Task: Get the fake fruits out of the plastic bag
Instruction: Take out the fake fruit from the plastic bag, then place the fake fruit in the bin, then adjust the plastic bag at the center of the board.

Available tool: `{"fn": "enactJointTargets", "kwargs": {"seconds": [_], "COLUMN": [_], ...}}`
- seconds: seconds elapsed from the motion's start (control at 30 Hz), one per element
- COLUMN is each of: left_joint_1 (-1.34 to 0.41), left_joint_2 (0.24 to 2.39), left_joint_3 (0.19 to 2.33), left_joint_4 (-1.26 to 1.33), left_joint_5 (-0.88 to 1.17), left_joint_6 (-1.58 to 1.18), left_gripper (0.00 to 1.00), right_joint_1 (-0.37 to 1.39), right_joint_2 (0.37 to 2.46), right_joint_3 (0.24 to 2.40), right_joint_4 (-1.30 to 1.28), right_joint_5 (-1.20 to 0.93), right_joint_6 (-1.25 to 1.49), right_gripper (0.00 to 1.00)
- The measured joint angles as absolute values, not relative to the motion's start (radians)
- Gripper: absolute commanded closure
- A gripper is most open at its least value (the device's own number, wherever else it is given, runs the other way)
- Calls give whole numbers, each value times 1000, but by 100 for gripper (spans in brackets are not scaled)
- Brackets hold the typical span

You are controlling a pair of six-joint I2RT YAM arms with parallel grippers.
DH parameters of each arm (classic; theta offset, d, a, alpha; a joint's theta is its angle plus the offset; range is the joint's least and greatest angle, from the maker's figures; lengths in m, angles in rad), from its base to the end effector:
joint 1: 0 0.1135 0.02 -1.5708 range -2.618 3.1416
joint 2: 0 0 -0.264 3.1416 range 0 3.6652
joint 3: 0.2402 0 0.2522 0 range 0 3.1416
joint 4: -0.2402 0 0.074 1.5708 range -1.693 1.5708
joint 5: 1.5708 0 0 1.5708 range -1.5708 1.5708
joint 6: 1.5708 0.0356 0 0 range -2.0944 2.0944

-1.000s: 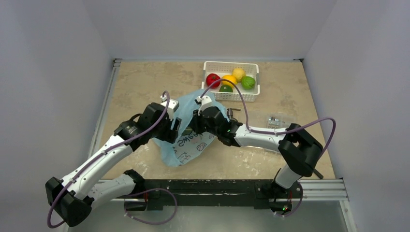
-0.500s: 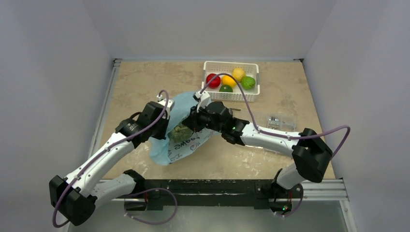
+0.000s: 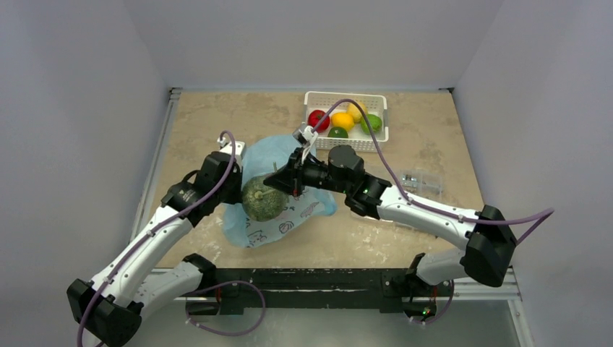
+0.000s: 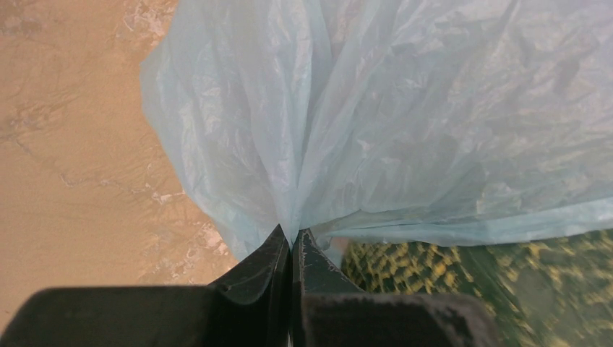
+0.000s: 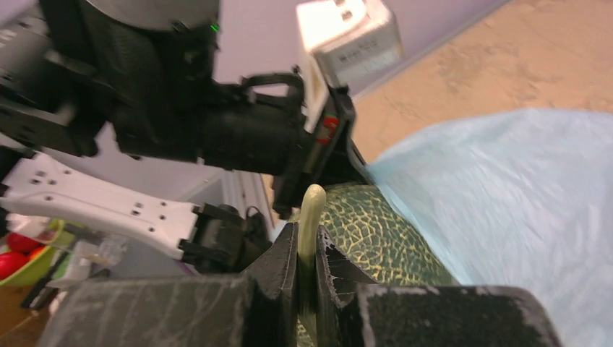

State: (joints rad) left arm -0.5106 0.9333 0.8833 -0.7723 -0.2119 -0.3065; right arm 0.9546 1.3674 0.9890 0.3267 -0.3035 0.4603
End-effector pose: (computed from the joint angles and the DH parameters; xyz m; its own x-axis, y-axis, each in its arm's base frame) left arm 0.1647 -0.0837 0.2936 -0.7159 0.0629 -0.6953 0.1436 0.9879 -0.0584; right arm 0.1787 0.2708 0.3317 -0.4493 0.0990 -0.8879 -0.8390 0.2946 0.4575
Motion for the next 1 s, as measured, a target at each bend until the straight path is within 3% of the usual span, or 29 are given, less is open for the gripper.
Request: {"fn": "enactJointTargets", "kwargs": {"seconds": [0.37, 0.63, 1.0], "left_joint_1": [-511, -470, -383], "left_joint_2": [817, 865, 991], "left_joint_3": [852, 872, 1029], "left_joint_4": [-764, -769, -619], "left_joint_5": [-355, -485, -626], "left_joint_6": [-361, -411, -265], "left_gripper": [100, 100, 100], "right_joint_1": [955, 932, 566], "right_joint_2": [1418, 1546, 1520], "right_joint_3": [1122, 1578, 1689], "right_joint_4": [335, 74, -9], "right_joint_5": [-422, -287, -199], "right_joint_6": [569, 496, 507], "right_gripper": [100, 100, 100]}}
